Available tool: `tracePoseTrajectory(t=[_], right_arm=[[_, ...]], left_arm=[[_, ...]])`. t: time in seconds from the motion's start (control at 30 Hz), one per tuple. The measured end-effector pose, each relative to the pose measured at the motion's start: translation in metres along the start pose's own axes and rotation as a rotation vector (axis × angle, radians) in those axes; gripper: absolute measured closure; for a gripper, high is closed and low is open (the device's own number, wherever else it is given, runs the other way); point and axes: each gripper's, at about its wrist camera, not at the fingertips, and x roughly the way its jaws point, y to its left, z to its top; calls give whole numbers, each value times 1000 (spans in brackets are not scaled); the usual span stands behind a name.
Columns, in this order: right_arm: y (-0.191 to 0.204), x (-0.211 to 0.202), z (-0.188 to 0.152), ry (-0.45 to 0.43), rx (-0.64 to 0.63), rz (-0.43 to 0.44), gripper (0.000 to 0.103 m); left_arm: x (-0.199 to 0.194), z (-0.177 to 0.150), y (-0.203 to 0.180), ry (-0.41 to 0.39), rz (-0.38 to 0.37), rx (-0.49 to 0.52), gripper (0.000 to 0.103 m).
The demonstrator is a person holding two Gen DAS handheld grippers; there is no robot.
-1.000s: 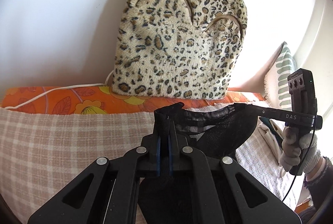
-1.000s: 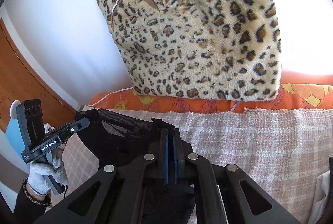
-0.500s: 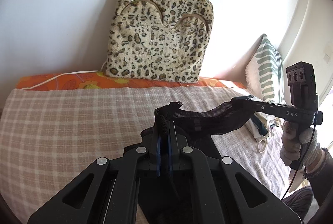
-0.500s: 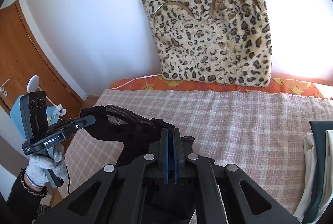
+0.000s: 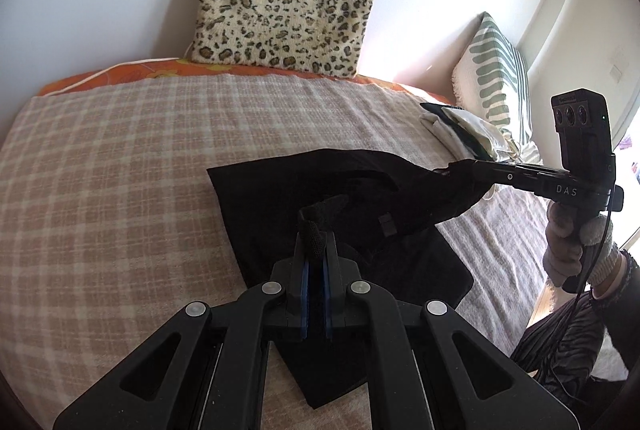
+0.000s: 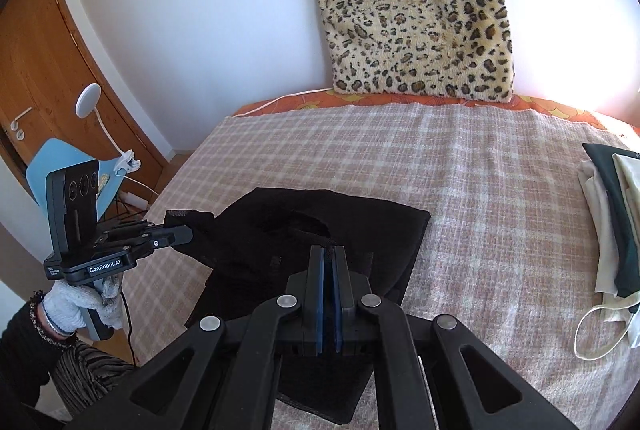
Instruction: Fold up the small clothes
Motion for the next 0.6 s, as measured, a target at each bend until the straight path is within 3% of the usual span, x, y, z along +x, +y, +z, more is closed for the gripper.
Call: tracePoseTrajectory(t=[0.23,0.37,0.43,0.5,0.53,0.6], right_arm=[[-8,8,-43,17,-50,-7,100],[-3,9,-61,44,-155,-27,96],[-1,7,-68,69,-215,-40,94],[-1,1,-74,80,-259,-60,86],[-2,-3,-76,80,-268,-64,82],[0,-10,-78,65,-290,-70,68]], left_arm=[[3,-33,-1,62,25,72,99],[0,-50,-5,106,39,109,89],[-4,-60,-11,135,56,156,89],[-10,-70,-17,149,81,199,87],[-14,-73,-19,147,93,212,83],[-20,-75,-25,126,116,240,59]])
